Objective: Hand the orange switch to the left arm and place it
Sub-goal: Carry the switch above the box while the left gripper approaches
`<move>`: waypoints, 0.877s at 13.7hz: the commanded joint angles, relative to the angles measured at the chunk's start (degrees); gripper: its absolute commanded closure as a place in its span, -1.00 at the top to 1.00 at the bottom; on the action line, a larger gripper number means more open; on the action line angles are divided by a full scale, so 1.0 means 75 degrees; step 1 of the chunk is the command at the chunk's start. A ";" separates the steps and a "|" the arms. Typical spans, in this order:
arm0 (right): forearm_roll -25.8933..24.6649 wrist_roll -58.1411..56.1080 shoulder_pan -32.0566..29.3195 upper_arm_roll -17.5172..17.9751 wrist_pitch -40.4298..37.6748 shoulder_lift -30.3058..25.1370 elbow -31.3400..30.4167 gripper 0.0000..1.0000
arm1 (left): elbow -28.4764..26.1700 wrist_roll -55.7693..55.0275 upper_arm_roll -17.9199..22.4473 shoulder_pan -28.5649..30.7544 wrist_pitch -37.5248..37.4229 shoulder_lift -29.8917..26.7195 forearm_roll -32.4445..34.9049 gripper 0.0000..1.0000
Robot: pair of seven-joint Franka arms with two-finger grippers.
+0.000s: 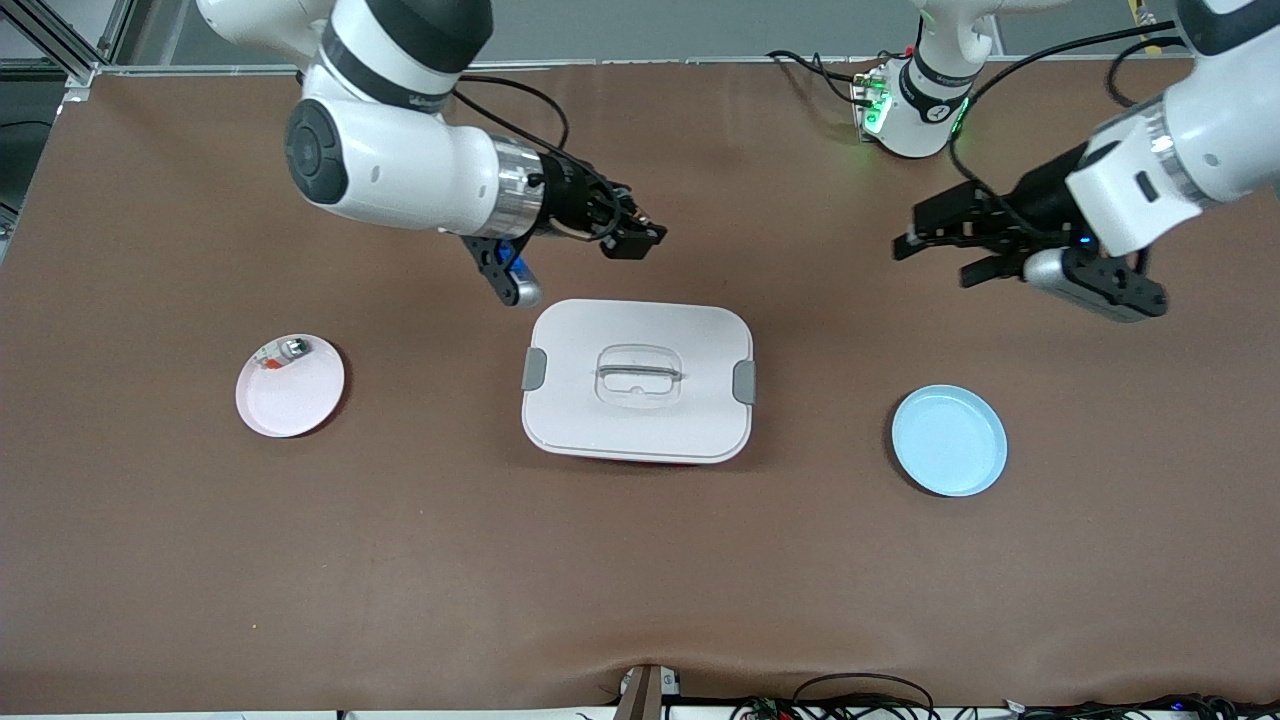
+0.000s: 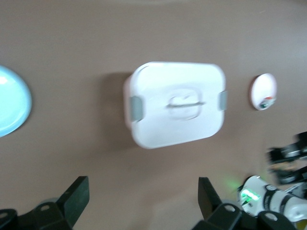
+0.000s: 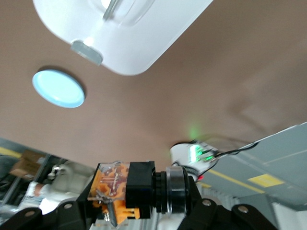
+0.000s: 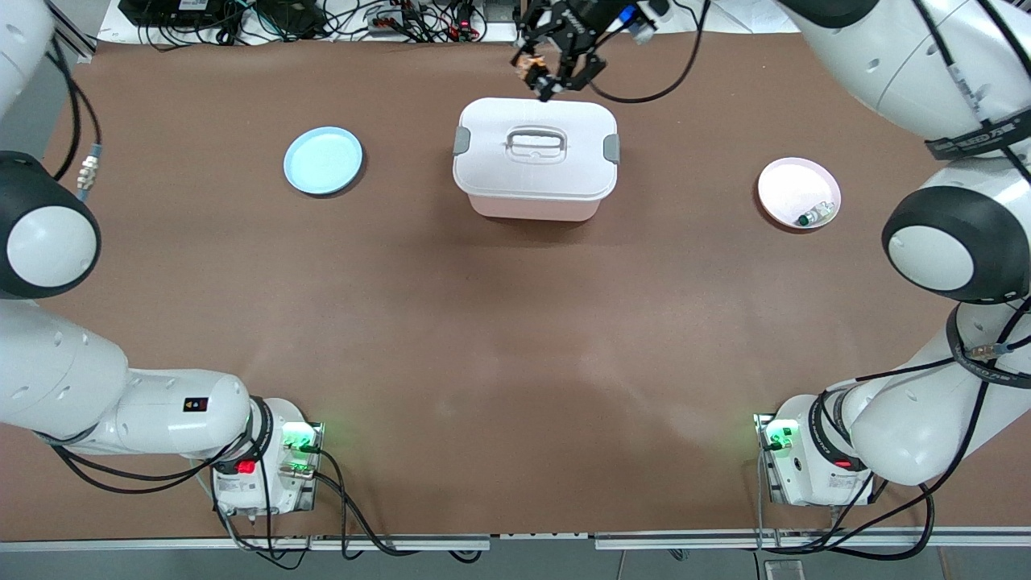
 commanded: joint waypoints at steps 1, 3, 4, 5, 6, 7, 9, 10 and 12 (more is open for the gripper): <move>0.0577 0.0379 0.0235 -0.0087 0.0431 0.0217 0.0195 -0.59 | -0.0186 0.0089 -0.0038 -0.0328 0.0806 -0.0048 -0.0320 0.88; 0.0871 0.0531 0.0387 -0.0087 0.0840 0.0311 0.0195 -0.59 | -0.0583 0.0811 -0.0062 -0.0329 0.1042 -0.0153 -0.0414 0.75; 0.0919 0.0636 0.0434 -0.0087 0.1005 0.0346 0.0195 -0.59 | -0.0817 0.1245 -0.0073 -0.0282 0.1055 -0.0246 -0.0542 0.70; 0.0931 0.0741 0.0481 -0.0087 0.1123 0.0416 0.0195 -0.59 | -0.1098 0.1331 -0.0062 -0.0270 0.1148 -0.0398 -0.0914 0.66; 0.0931 0.0824 0.0505 -0.0087 0.1205 0.0452 0.0195 -0.59 | -0.1472 0.1320 -0.0062 -0.0282 0.1485 -0.0643 -0.1301 0.65; 0.0942 0.0871 0.0505 -0.0087 0.1287 0.0464 0.0195 -0.59 | -0.1928 0.1285 -0.0062 -0.0282 0.1883 -0.0901 -0.1676 0.62; 0.1303 0.0895 0.0505 -0.0087 0.1300 0.0510 0.0195 -0.59 | -0.2365 0.1075 -0.0108 -0.0305 0.2086 -0.1219 -0.2089 0.59; 0.1422 0.0895 0.0493 -0.0087 0.1311 0.0522 0.0195 -0.59 | -0.2401 0.0923 -0.0190 -0.0305 0.2098 -0.1232 -0.2090 0.59; 0.1423 0.0895 0.0505 -0.0087 0.1311 0.0569 0.0195 -0.59 | -0.2448 0.0595 -0.0471 -0.0317 0.2412 -0.1220 -0.2090 0.59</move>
